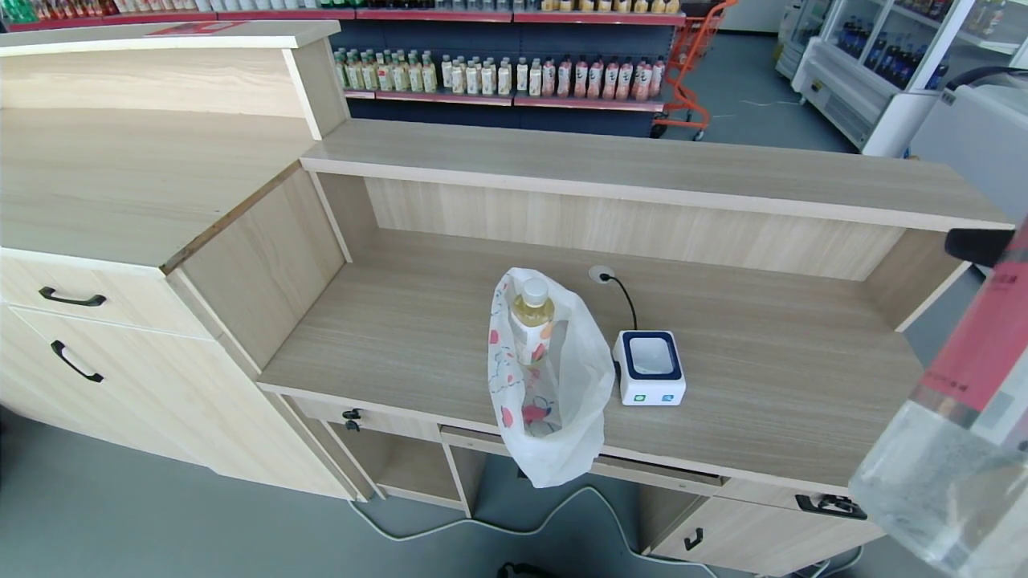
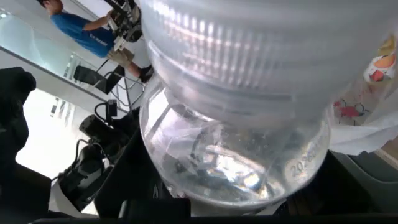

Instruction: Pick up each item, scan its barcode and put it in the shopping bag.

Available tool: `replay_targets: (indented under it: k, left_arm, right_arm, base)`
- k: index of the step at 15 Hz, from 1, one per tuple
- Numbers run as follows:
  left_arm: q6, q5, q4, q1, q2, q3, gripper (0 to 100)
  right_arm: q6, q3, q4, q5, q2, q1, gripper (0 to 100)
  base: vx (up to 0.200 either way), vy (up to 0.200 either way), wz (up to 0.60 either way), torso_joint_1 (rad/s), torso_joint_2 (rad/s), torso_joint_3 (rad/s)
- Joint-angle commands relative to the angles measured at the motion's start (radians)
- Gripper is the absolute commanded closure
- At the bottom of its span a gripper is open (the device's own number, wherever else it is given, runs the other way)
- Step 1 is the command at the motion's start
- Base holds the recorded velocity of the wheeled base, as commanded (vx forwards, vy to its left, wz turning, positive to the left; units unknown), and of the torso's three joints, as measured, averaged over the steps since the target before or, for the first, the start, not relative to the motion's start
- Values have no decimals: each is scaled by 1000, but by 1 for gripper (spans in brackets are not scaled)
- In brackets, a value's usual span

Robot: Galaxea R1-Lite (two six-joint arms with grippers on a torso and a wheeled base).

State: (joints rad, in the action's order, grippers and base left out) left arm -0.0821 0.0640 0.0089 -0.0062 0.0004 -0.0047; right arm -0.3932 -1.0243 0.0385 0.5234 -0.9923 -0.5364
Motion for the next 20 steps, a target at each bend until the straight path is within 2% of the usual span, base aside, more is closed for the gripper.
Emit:
replay_targets:
  k: [1,4,7,20]
  left_arm:
    - [-1,0,0,0,0,0,0]
    - [-1,-1,0,0,0,0,0]
    - [-1,0,0,0,0,0,0]
    - [-1,-1,0,0,0,0,0]
  right_arm:
    - [13,26,11,0,37,-22,100]
    - [36,36,37,3,50,-30,100]
    - [36,15,103,1,66,-76,100]
    - [57,13,123,-3,83,-80,100]
  base:
    - [0,0,0,0,0,0]
    - [0,0,0,0,0,0]
    - [0,0,0,0,0,0]
    - [0,0,0,0,0,0]
